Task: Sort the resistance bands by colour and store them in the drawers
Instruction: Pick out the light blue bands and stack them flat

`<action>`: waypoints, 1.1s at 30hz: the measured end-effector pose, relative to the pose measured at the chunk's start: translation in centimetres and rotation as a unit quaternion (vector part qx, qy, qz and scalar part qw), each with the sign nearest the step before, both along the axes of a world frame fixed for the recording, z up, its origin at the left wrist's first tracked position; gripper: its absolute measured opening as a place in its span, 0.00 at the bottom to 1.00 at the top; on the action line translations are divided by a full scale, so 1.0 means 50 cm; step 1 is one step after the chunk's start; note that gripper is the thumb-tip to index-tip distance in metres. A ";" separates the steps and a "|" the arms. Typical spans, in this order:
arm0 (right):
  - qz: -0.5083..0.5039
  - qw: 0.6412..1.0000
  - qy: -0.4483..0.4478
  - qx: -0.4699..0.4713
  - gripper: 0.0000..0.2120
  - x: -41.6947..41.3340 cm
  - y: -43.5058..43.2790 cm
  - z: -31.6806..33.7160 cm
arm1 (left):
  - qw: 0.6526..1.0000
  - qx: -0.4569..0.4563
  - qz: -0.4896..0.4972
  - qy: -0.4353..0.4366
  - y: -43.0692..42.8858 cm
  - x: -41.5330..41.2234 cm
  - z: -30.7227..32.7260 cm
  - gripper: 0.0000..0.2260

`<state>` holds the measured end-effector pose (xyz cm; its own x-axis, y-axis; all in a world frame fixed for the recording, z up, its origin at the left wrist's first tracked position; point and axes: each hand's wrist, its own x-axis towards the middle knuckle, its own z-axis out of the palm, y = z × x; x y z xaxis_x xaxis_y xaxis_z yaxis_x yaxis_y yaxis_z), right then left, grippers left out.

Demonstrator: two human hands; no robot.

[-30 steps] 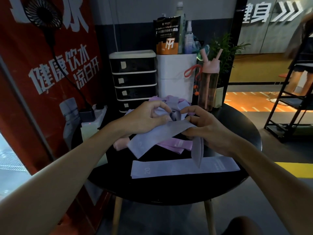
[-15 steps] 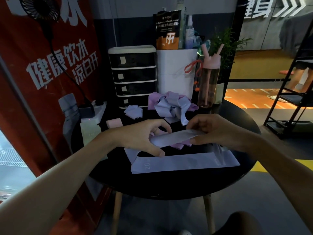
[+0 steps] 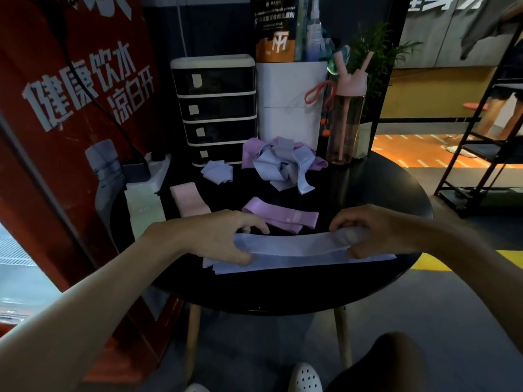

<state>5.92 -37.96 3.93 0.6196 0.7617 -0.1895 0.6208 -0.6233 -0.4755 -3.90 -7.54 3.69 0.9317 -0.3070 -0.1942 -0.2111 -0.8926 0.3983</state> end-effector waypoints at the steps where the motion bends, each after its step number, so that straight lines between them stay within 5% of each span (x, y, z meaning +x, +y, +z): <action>1: -0.006 1.000 0.000 0.008 0.20 0.003 -0.008 -0.004 | 1.000 0.001 0.003 -0.001 0.002 -0.002 -0.003 0.26; 21: -0.047 0.997 -0.052 0.025 0.22 0.018 -0.090 -0.070 | 0.999 0.038 0.012 -0.015 0.034 -0.036 -0.036 0.21; 33: -0.048 0.995 -0.055 0.070 0.18 0.034 -0.111 -0.097 | 0.992 -0.071 0.026 -0.104 0.047 -0.055 -0.086 0.19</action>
<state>7.62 -43.51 -0.89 0.7012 0.7129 -0.0124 0.6151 -0.6137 -0.4950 -6.64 -5.21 -0.60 0.9624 -0.2679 0.0458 -0.2570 -0.8424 0.4737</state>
